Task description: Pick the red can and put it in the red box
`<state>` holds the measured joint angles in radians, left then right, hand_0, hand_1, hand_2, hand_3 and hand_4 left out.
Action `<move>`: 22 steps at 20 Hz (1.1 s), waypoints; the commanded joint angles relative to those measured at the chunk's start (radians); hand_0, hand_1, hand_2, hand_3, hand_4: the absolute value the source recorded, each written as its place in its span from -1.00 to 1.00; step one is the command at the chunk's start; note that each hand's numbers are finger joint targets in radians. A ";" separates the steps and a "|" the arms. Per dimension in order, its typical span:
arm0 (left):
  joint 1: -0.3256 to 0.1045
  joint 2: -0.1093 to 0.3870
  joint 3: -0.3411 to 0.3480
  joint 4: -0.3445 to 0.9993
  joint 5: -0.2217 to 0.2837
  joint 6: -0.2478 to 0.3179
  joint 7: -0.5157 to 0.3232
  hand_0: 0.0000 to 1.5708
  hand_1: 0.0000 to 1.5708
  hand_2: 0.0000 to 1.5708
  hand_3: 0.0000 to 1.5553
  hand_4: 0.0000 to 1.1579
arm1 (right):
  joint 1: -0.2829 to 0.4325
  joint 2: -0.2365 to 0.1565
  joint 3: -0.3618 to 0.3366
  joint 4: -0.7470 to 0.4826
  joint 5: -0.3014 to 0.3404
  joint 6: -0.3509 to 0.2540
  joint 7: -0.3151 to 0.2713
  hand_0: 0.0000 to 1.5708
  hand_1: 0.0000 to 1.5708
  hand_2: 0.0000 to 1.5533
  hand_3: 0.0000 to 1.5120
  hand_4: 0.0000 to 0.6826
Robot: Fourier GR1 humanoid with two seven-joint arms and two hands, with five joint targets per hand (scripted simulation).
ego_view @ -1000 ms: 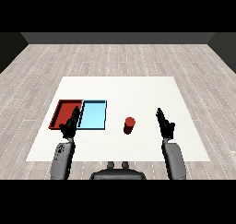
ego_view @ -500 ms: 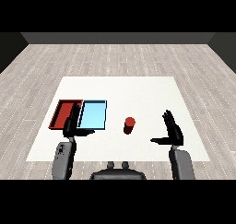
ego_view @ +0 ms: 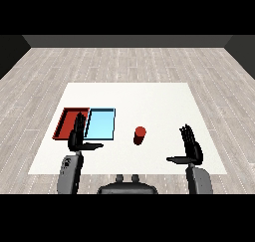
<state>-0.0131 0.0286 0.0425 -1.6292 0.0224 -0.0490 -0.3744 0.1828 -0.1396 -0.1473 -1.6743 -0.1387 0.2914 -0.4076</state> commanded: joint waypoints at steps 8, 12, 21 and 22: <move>-0.046 -0.027 -0.032 0.113 -0.051 0.056 -0.083 -1.00 -1.00 -1.00 -1.00 -1.00 | -0.044 -0.018 -0.056 0.066 0.003 0.049 -0.015 -1.00 -1.00 -1.00 -1.00 -1.00; -0.119 -0.010 -0.018 0.134 -0.065 0.081 -0.033 -1.00 -1.00 -1.00 -1.00 -1.00 | -0.057 0.027 0.005 0.030 0.042 0.010 0.022 -1.00 -1.00 -1.00 -1.00 -1.00; -0.034 0.011 0.003 0.080 -0.035 0.049 -0.059 -1.00 -1.00 -1.00 -1.00 -1.00 | -0.224 0.058 0.014 0.090 -0.037 -0.025 0.194 -1.00 -1.00 -1.00 -1.00 -1.00; 0.008 0.019 0.008 0.057 -0.002 0.013 -0.076 -1.00 -1.00 -1.00 -1.00 -1.00 | -0.265 0.068 0.023 0.172 -0.019 -0.026 0.156 -1.00 -1.00 -1.00 -1.00 -1.00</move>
<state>-0.0358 0.0443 0.0449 -1.5788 0.0108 -0.0200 -0.4143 -0.0005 -0.0856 -0.1335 -1.5906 -0.1488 0.2721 -0.2667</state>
